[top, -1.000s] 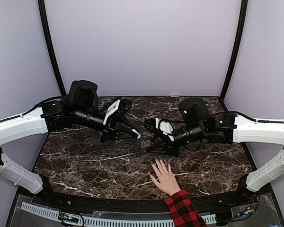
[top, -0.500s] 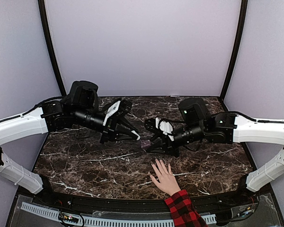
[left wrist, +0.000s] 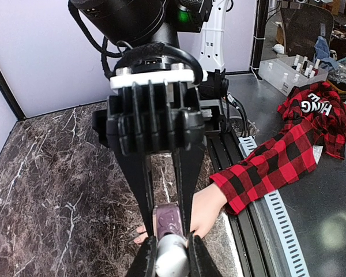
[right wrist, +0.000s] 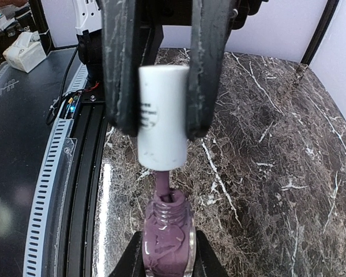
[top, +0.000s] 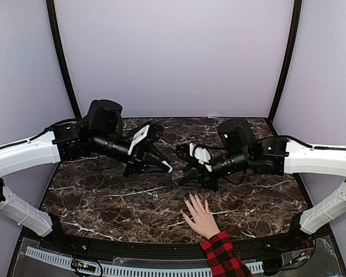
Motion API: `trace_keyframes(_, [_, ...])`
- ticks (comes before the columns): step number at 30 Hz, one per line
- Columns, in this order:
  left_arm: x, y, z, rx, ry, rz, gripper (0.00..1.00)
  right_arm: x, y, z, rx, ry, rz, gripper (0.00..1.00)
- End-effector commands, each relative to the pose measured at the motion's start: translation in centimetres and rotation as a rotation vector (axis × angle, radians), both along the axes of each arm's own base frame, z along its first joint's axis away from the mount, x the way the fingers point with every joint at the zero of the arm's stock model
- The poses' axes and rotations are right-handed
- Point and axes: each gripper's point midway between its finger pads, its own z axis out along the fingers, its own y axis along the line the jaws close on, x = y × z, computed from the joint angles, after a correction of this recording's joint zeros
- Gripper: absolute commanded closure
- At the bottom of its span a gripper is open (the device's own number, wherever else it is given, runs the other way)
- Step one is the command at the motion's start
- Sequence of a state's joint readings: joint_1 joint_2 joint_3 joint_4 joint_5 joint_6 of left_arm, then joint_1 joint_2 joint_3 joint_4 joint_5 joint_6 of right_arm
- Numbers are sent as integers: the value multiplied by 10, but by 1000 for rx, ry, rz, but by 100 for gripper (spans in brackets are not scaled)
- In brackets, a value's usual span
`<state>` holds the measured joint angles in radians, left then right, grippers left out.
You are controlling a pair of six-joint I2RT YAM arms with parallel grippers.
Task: Paint the nails
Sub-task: Close the nail polish bottle cap on the nail polish bottle.
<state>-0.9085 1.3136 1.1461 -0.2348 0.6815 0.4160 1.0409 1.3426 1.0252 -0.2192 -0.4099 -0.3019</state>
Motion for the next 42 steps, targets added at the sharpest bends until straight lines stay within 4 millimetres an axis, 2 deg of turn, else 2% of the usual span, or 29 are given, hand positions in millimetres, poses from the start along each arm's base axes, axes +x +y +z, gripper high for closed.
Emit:
trace_keyframes(1, [0,-3,12,-18,-33,-4,100,-5,11,34,93,-39,38,100])
trace_keyframes(11, [1,-4,11,-18,-38,2,100,-5,12,32,86,-34,40,100])
trace_keyframes(23, [1,-6,3,8,-45,8,100,-4,13,42,117,-36,30,100])
trace_keyframes(36, [4,-11,-5,55,-73,48,100,5,16,64,189,-46,-23,100])
trace_keyframes(42, [5,-16,-6,64,-61,60,100,8,11,78,243,-81,-56,100])
